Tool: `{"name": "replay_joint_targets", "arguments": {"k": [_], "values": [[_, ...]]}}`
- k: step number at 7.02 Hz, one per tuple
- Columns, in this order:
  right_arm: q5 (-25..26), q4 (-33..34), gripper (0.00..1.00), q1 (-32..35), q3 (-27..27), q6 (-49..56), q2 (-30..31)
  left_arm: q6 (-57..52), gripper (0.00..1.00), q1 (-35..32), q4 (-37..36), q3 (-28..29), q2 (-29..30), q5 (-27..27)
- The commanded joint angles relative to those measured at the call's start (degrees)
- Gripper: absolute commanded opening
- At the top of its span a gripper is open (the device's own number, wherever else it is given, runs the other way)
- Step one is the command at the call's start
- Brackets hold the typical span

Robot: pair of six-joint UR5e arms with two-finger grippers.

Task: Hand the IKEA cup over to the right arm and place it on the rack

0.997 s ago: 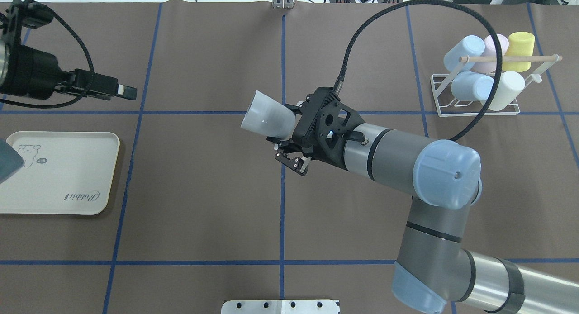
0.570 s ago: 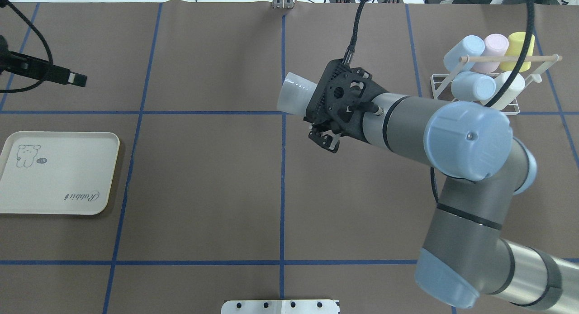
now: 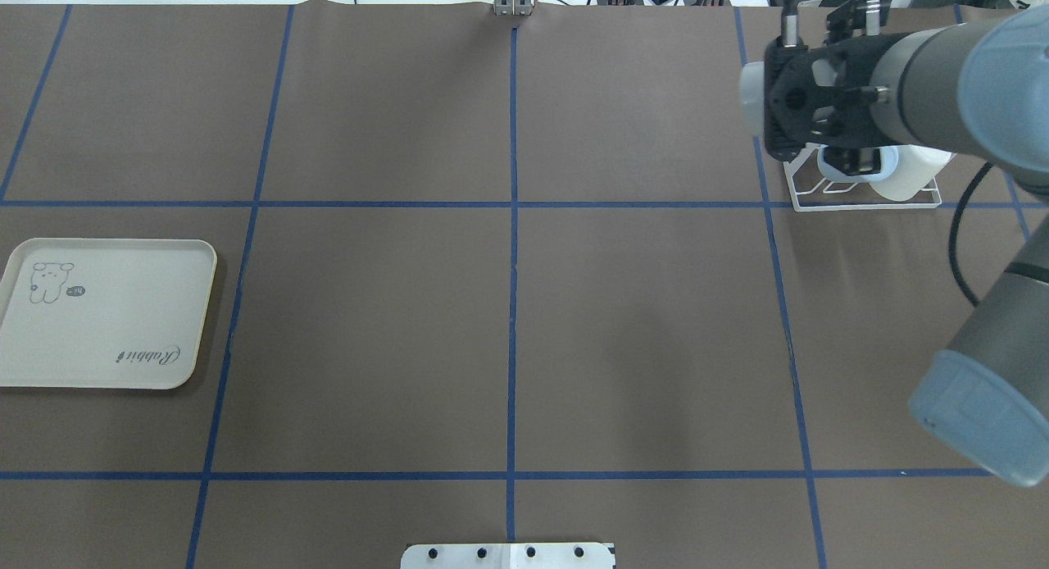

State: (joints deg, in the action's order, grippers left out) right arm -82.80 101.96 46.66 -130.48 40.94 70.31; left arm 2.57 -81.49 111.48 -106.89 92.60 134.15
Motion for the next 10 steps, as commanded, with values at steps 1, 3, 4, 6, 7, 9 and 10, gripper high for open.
{"name": "replay_joint_targets", "arguments": {"k": [1, 3, 4, 6, 7, 9, 10], "values": [[5.7, 0.3, 0.21, 4.8, -3.1, 20.1, 11.0, -1.6, 1.00, -1.0, -0.4, 0.4, -0.4, 0.1], [8.5, -0.1, 0.17, 8.4, -2.9, 31.7, 17.3, -1.2, 1.00, -0.9, -0.3, 0.4, -0.4, 0.1], [9.8, -2.0, 0.15, 8.4, -1.3, 31.7, 18.9, -1.2, 1.00, -1.0, -0.3, 0.1, -0.4, 0.2], [12.1, -11.6, 0.15, 8.4, 5.3, 31.9, 22.0, -1.2, 1.00, -0.9, -0.3, 0.3, -0.4, 0.2], [12.3, -18.5, 0.15, 8.4, 9.2, 31.8, 22.8, -1.2, 1.00, -0.9, -0.3, 0.3, -0.4, 0.2], [12.3, -27.7, 0.15, 8.3, 17.5, 31.2, 22.8, -1.2, 1.00, -0.9, -0.3, 0.5, -0.4, 0.2], [12.4, -30.7, 0.15, 8.2, 19.6, 31.0, 22.8, -1.2, 1.00, -0.9, -0.2, 0.5, -0.3, 0.3]]}}
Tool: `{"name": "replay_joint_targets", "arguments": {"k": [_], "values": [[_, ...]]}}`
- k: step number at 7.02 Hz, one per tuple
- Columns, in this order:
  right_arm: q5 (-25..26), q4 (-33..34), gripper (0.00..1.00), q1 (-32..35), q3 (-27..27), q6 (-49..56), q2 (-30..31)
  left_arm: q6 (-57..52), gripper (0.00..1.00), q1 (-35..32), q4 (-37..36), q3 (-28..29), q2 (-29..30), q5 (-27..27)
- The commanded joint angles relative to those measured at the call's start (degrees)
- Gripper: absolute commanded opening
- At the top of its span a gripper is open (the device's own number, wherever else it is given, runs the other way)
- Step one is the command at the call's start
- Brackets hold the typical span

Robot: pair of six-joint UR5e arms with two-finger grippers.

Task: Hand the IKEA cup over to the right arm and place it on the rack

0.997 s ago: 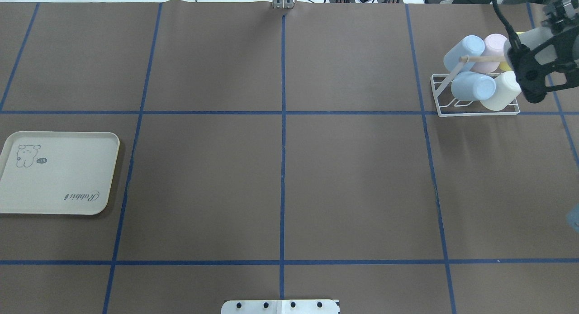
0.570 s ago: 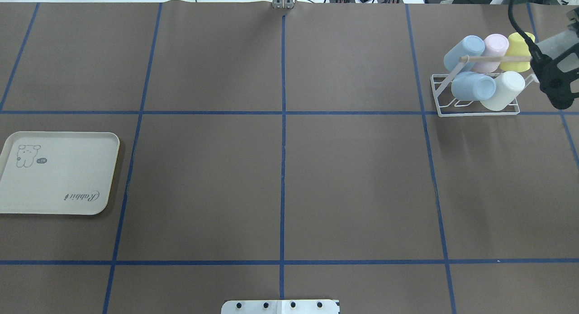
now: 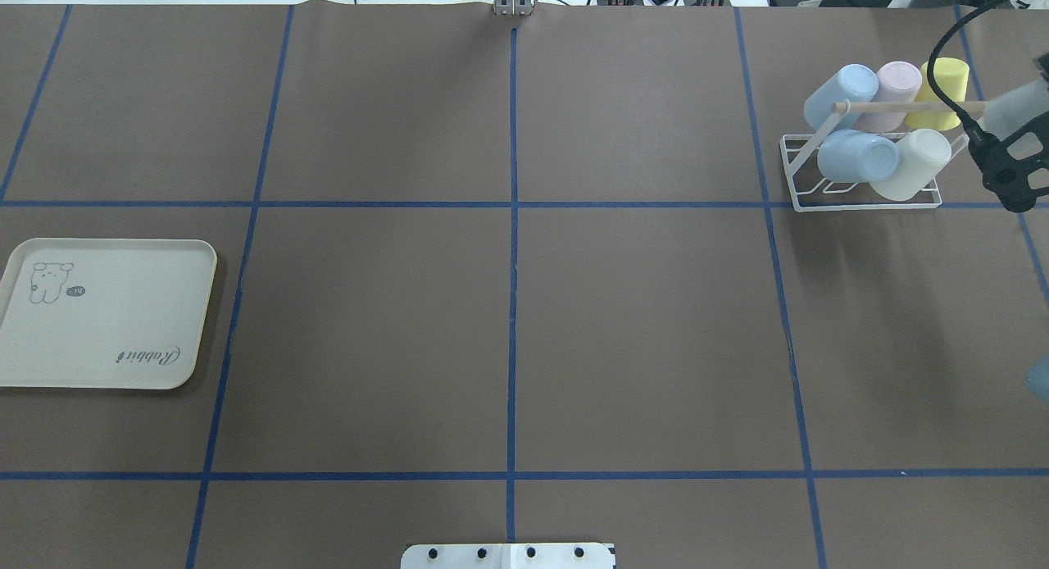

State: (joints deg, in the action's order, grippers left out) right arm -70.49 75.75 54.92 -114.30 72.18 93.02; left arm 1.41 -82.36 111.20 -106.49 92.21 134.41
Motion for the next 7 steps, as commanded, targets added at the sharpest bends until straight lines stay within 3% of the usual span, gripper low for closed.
{"name": "replay_joint_targets", "arguments": {"k": [1, 7], "values": [[0.1, -4.6, 0.15, -0.1, 3.5, -0.3, 0.0, 0.0, 1.00, 0.0, 0.1, 0.0, 0.1, 0.1], [0.2, -4.6, 0.17, -1.4, 4.9, -0.4, -0.2, 0.0, 1.00, 0.0, 0.3, 0.1, -0.6, 0.2]]}}
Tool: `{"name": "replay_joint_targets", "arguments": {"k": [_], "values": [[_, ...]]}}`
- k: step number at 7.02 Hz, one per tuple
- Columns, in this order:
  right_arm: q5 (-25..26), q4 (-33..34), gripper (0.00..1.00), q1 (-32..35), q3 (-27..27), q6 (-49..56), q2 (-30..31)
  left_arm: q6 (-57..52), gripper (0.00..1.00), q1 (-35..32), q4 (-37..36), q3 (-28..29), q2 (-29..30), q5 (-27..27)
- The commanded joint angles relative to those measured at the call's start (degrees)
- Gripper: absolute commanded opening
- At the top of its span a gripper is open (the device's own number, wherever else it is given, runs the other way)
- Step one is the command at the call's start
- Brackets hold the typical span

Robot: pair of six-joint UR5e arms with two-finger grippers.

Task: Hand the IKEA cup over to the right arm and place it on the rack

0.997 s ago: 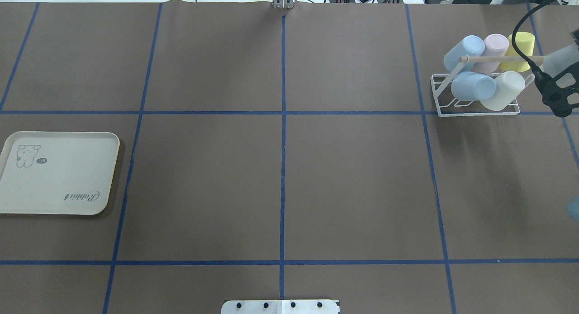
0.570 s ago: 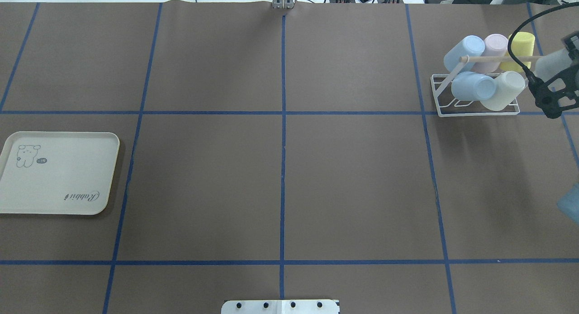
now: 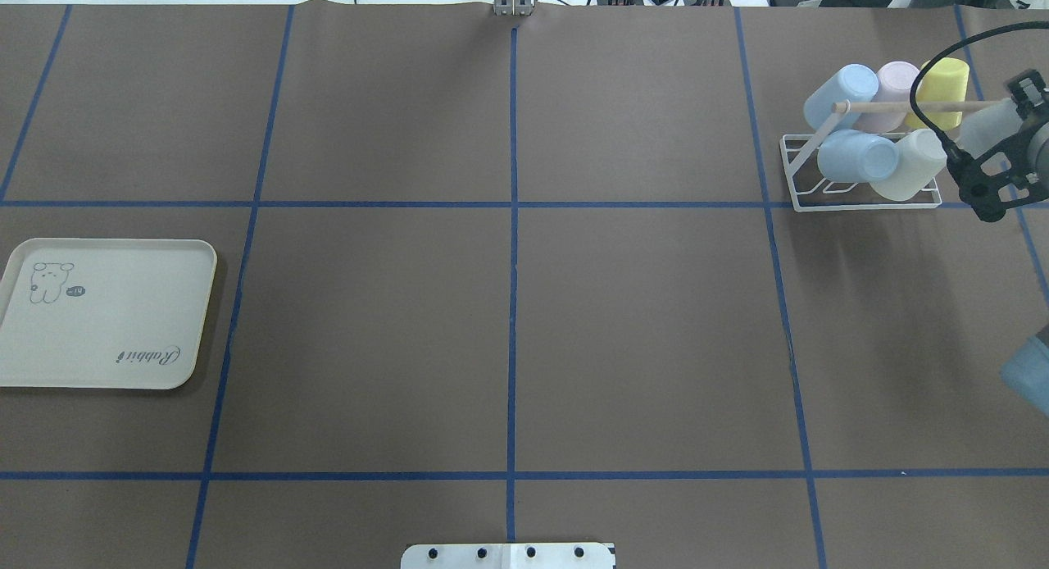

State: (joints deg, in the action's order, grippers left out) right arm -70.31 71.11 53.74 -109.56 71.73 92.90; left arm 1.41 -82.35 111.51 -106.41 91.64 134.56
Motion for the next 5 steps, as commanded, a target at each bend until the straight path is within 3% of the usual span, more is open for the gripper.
{"name": "replay_joint_targets", "arguments": {"k": [1, 5], "values": [[0.0, 0.0, 0.20, -0.4, 0.1, 0.1, -0.2, 0.0, 1.00, 0.0, 0.0, 0.1, -0.1, 0.0], [2.0, 0.0, 0.26, -1.5, 1.4, 0.2, -0.7, 0.0, 1.00, 0.1, 0.1, 0.1, -0.1, 0.0]]}}
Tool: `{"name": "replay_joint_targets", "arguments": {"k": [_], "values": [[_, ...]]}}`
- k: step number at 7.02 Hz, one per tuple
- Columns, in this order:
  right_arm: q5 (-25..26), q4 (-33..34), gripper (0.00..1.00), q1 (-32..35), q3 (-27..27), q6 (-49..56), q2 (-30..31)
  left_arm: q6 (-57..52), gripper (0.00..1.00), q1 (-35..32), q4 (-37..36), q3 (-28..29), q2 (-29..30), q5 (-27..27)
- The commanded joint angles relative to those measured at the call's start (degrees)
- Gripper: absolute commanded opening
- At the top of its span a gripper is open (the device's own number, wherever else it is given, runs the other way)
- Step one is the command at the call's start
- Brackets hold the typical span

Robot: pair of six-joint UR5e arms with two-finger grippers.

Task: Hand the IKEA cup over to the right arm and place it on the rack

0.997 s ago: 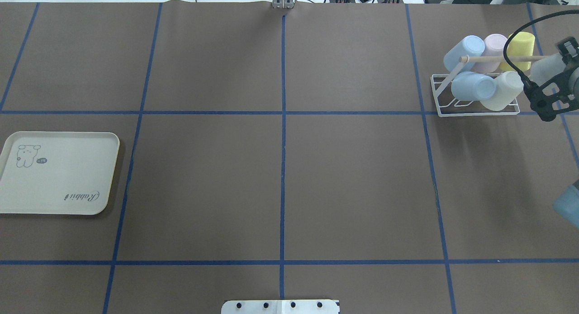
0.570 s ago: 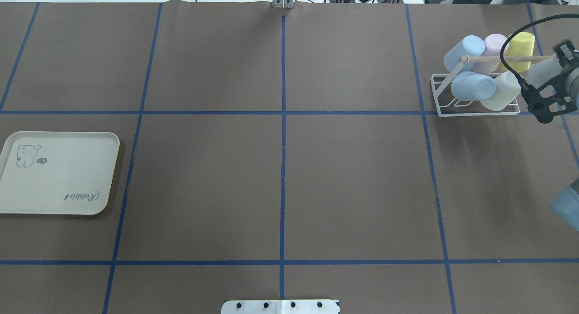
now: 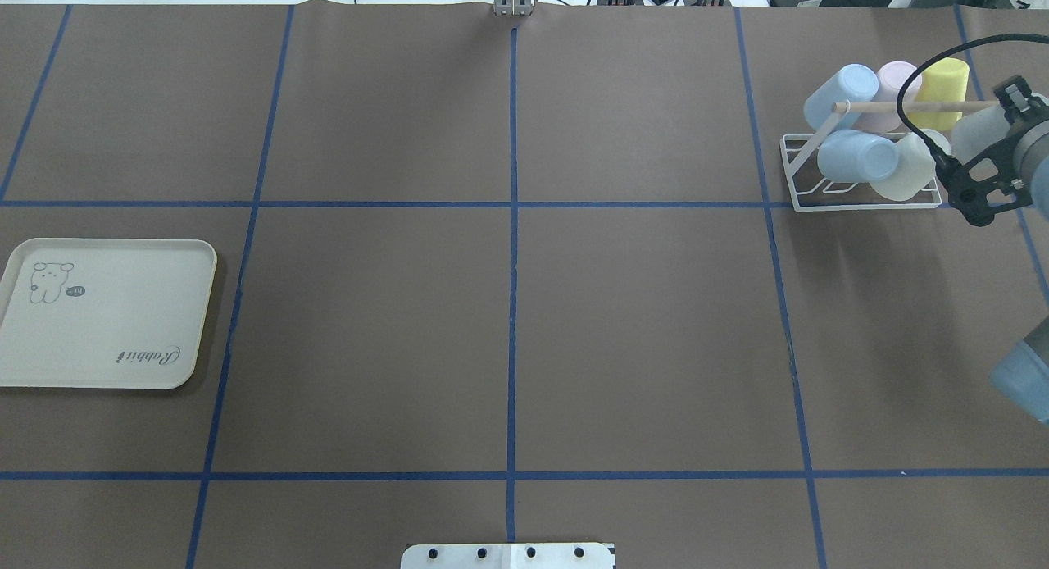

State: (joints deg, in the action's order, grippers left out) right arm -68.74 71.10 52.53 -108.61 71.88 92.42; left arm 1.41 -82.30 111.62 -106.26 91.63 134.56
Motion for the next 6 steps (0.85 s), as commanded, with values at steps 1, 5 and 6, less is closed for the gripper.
{"name": "replay_joint_targets", "arguments": {"k": [1, 5, 6], "values": [[0.5, 0.0, 0.28, -0.7, 0.5, 0.1, -0.2, 0.0, 1.00, 0.0, 0.0, 0.0, 0.0, 0.0], [2.0, 0.0, 0.42, -1.4, 0.7, 0.8, -0.2, 0.0, 1.00, 0.0, -0.1, 0.1, 0.0, 0.0], [2.1, 0.0, 0.43, -1.4, 0.7, 0.9, -0.2, 0.0, 1.00, 0.0, 0.0, 0.1, 0.0, 0.0]]}}
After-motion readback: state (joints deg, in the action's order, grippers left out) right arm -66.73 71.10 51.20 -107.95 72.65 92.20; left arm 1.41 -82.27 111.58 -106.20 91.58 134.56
